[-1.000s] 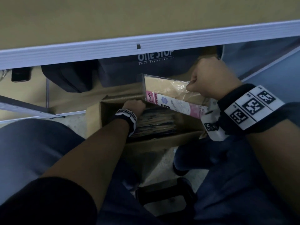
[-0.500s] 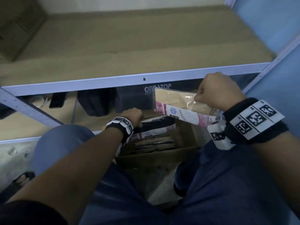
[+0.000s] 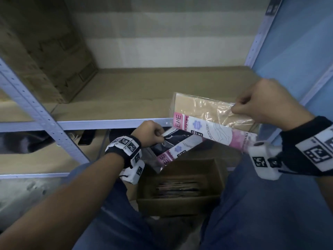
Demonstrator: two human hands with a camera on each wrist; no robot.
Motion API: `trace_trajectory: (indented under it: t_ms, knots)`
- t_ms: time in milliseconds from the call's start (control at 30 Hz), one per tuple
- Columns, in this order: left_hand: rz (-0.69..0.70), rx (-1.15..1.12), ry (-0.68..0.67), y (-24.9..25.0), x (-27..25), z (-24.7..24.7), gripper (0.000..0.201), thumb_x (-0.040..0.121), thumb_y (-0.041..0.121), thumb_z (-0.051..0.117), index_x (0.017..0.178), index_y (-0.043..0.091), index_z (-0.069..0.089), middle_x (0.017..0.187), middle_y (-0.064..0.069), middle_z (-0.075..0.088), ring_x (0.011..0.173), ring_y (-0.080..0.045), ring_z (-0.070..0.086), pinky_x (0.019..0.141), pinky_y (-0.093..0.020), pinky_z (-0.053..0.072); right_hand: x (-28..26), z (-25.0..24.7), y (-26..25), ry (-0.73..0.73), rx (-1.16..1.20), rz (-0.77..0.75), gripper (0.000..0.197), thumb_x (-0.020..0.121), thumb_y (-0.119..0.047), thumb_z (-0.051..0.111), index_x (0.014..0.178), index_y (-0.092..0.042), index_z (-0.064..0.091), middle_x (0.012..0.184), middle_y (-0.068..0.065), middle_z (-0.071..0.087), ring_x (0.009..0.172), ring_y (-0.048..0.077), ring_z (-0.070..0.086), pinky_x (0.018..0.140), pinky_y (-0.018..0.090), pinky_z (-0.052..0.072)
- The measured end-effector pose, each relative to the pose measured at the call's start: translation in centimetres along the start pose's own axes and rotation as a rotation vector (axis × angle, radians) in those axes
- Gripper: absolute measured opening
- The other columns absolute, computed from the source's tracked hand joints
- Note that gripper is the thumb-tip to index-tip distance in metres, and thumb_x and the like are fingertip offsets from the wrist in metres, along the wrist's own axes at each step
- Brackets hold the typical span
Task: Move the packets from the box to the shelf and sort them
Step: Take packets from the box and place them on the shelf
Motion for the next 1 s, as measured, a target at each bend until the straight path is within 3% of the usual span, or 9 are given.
trace_trajectory:
  t_ms: [100, 200, 267, 333, 467, 533, 767, 833, 1000]
  knots:
    - [-0.027, -0.154, 0.107, 0.3, -1.0, -3.7, 0.004, 0.075, 0.009, 0.068, 0.074, 0.011, 0.069, 0.076, -0.005, 0.070, 0.065, -0.013, 0.061, 0.064, -0.029, 0.051, 0.4, -1.8, -1.7, 0.043, 0.170, -0.005, 0.021, 0.070, -0.023, 0.070, 0.050, -0.022, 0.064, 0.058, -0.003, 0.066, 0.061, 0.014, 0.061, 0.059, 0.027, 0.049]
    - [-0.055, -0.348, 0.214, -0.5, -2.3, -7.5, 0.005, 0.079, 0.004, 0.067, 0.079, 0.008, 0.069, 0.069, -0.004, 0.066, 0.051, -0.006, 0.058, 0.052, -0.020, 0.049, 1.7, -2.2, -3.3, 0.075, 0.377, 0.021, 0.008, 0.067, -0.029, 0.071, 0.059, -0.026, 0.071, 0.069, -0.004, 0.072, 0.072, 0.016, 0.067, 0.072, 0.033, 0.054]
    - [-0.084, -0.462, 0.294, -2.0, -3.1, -9.9, 0.008, 0.081, 0.000, 0.066, 0.077, 0.007, 0.066, 0.061, -0.002, 0.060, 0.041, -0.002, 0.051, 0.043, -0.016, 0.044, 2.9, -1.5, -4.6, 0.100, 0.525, 0.036, 0.008, 0.064, -0.033, 0.071, 0.066, -0.026, 0.075, 0.061, -0.013, 0.069, 0.059, 0.000, 0.062, 0.063, 0.020, 0.053]
    - [-0.131, -0.530, 0.409, -4.5, -4.1, -12.2, 0.013, 0.082, 0.000, 0.065, 0.072, 0.008, 0.063, 0.051, 0.004, 0.058, 0.037, -0.003, 0.047, 0.041, -0.017, 0.042, 4.2, -0.3, -6.6, 0.087, 0.705, 0.033, 0.006, 0.072, -0.020, 0.073, 0.076, -0.018, 0.076, 0.045, -0.016, 0.060, 0.040, -0.007, 0.049, 0.044, 0.008, 0.041]
    - [-0.232, -0.609, 0.585, -10.2, -5.9, -15.3, 0.020, 0.086, 0.002, 0.063, 0.069, 0.012, 0.061, 0.039, 0.009, 0.056, 0.032, 0.000, 0.043, 0.036, -0.015, 0.038, 6.7, 2.6, -10.3, 0.090, 0.940, 0.072, 0.007, 0.076, -0.011, 0.071, 0.080, -0.015, 0.073, 0.037, -0.020, 0.055, 0.035, -0.008, 0.047, 0.039, 0.008, 0.039]
    - [-0.288, -0.622, 0.641, -12.8, -6.7, -16.4, 0.021, 0.087, 0.004, 0.063, 0.068, 0.014, 0.061, 0.041, 0.009, 0.056, 0.032, 0.001, 0.043, 0.037, -0.015, 0.038, 8.2, 4.4, -12.1, 0.079, 1.014, 0.102, 0.006, 0.076, -0.009, 0.071, 0.071, -0.012, 0.070, 0.035, -0.020, 0.053, 0.033, -0.008, 0.047, 0.039, 0.007, 0.039]
    - [-0.457, -0.632, 0.693, -18.9, -6.9, -18.3, 0.022, 0.087, 0.008, 0.061, 0.067, 0.016, 0.064, 0.055, -0.001, 0.057, 0.040, -0.009, 0.048, 0.045, -0.019, 0.043, 13.5, 13.1, -16.8, -0.054, 1.136, 0.249, 0.020, 0.078, -0.011, 0.068, 0.060, -0.016, 0.060, 0.048, -0.009, 0.062, 0.042, 0.002, 0.056, 0.036, 0.010, 0.038]
    - [-0.488, -0.657, 0.662, -20.0, -6.2, -18.3, 0.021, 0.088, 0.010, 0.059, 0.068, 0.015, 0.063, 0.052, -0.003, 0.055, 0.042, -0.015, 0.046, 0.042, -0.019, 0.042, 14.7, 15.3, -17.7, -0.091, 1.124, 0.274, 0.016, 0.079, -0.014, 0.066, 0.064, -0.016, 0.061, 0.066, 0.001, 0.065, 0.056, 0.010, 0.058, 0.042, 0.014, 0.043]
    - [-0.536, -0.588, 0.591, -21.5, -4.1, -18.7, 0.025, 0.092, 0.014, 0.055, 0.067, 0.012, 0.059, 0.054, -0.003, 0.052, 0.045, -0.014, 0.046, 0.035, -0.013, 0.037, 16.6, 19.5, -18.7, -0.079, 1.059, 0.347, 0.016, 0.075, -0.017, 0.069, 0.061, -0.011, 0.064, 0.069, 0.003, 0.067, 0.060, 0.016, 0.059, 0.056, 0.023, 0.047]
Point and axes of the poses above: each hand's wrist, its own x-axis towards the middle knuckle, its own z-axis out of the palm, y = z × x, the point moved 8 cm from there along x, towards the middle knuckle
